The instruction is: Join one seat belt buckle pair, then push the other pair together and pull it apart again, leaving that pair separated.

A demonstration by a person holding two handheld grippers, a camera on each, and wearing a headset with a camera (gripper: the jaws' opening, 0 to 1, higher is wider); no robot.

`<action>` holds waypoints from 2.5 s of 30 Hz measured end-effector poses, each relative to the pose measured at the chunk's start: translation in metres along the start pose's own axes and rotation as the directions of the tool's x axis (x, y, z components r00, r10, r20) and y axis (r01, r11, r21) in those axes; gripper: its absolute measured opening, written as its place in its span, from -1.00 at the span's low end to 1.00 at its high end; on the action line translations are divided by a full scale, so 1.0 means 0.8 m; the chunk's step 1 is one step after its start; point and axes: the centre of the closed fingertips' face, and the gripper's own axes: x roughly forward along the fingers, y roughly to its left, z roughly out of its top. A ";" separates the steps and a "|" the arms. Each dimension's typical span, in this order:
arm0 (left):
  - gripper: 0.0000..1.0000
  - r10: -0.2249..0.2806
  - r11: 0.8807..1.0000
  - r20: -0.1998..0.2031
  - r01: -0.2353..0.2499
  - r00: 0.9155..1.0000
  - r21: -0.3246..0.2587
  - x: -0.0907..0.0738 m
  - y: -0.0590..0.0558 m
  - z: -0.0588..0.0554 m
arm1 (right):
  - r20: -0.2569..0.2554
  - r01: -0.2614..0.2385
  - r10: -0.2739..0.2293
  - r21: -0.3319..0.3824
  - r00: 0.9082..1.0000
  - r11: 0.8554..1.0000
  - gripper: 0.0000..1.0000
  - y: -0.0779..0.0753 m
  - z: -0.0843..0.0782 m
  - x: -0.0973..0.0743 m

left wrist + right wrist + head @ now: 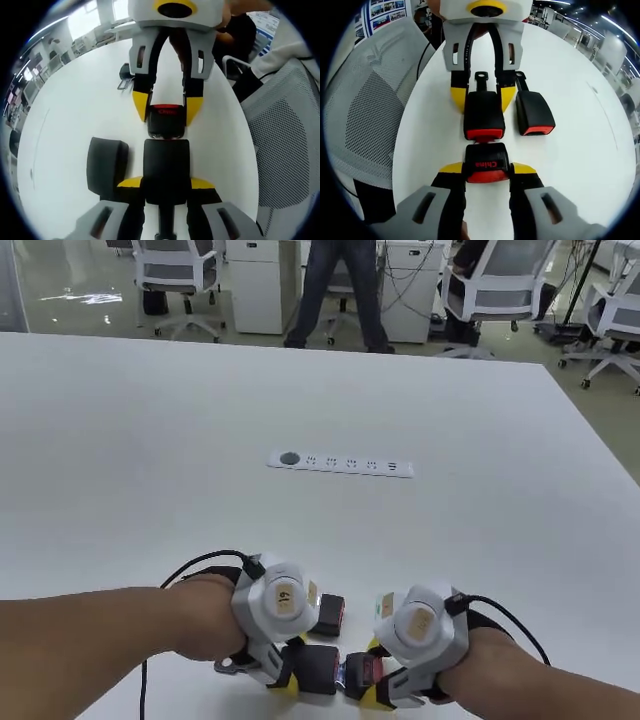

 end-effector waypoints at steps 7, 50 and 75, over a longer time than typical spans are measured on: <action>-0.37 -0.001 1.000 0.000 0.001 1.000 0.000 0.000 -0.003 0.003 | 0.008 0.000 0.000 0.021 1.000 1.000 -0.39 0.004 0.003 0.000; -0.26 0.023 1.000 -0.046 -0.023 0.999 -0.005 -0.004 -0.005 0.009 | -0.003 0.020 -0.019 0.028 1.000 0.999 -0.28 0.005 0.006 0.000; -0.16 0.119 0.993 0.025 -0.119 0.993 -0.018 -0.037 0.068 0.044 | 0.035 0.079 -0.081 0.053 0.996 0.995 -0.31 -0.052 -0.026 -0.075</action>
